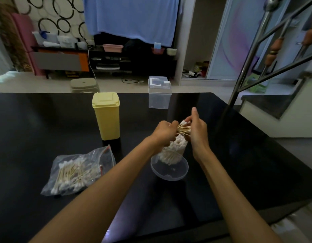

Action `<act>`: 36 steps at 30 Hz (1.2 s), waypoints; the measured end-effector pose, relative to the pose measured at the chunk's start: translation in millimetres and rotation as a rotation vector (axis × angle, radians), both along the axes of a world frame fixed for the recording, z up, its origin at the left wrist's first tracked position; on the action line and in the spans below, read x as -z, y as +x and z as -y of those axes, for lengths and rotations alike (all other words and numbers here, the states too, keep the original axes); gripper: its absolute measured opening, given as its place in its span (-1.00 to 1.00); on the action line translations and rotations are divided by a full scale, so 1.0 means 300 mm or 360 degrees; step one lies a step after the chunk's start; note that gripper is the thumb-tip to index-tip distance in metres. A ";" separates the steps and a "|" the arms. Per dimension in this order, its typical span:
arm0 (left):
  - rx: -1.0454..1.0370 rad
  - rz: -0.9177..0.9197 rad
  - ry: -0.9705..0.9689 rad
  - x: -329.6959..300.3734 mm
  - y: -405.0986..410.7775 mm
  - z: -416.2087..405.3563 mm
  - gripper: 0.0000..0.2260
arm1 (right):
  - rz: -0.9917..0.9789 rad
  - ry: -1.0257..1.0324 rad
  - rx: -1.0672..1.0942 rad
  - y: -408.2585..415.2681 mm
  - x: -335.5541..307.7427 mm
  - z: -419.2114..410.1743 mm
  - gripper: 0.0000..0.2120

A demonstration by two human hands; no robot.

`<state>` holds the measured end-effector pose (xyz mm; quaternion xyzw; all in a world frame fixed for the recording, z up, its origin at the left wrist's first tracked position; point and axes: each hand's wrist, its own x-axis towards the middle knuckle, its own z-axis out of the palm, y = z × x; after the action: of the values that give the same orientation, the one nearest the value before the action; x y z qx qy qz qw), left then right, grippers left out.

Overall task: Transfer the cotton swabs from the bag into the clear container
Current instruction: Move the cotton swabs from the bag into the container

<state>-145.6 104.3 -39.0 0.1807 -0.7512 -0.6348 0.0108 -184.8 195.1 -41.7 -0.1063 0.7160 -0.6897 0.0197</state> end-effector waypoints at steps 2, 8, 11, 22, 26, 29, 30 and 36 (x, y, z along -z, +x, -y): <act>0.0010 0.0022 0.0033 -0.004 0.001 -0.011 -0.75 | -0.0017 0.0003 0.0022 -0.002 0.008 0.013 -0.57; -0.0168 -0.0064 -0.0151 0.018 -0.016 -0.013 -0.74 | -0.0049 -0.0105 0.0178 -0.010 0.032 0.023 -0.57; -0.0276 -0.0117 -0.0342 0.025 -0.028 -0.002 -0.73 | 0.0056 -0.0015 0.0020 -0.012 0.034 0.011 -0.61; -0.0125 0.0005 -0.0094 -0.013 0.017 0.020 -0.82 | 0.0113 0.0263 -0.0077 -0.002 0.031 0.011 -0.75; -0.0224 -0.0213 -0.0196 0.019 0.020 0.040 -0.77 | 0.0136 0.0220 -0.0223 0.016 0.017 0.018 -0.74; -0.0409 -0.0384 -0.0196 0.034 0.017 0.039 -0.73 | 0.0161 0.0119 -0.0258 0.029 0.008 0.028 -0.76; -0.0460 -0.0438 -0.0193 0.035 0.015 0.036 -0.73 | 0.0179 0.0077 -0.0246 0.030 0.007 0.031 -0.77; -0.0658 -0.0685 -0.0092 0.007 -0.007 0.008 -0.63 | 0.0334 -0.0227 -0.0324 0.035 0.001 0.037 -0.73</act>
<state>-147.9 102.0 -41.2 0.1908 -0.6967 -0.6212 0.3040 -174.2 184.1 -42.1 -0.1066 0.6447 -0.7406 0.1566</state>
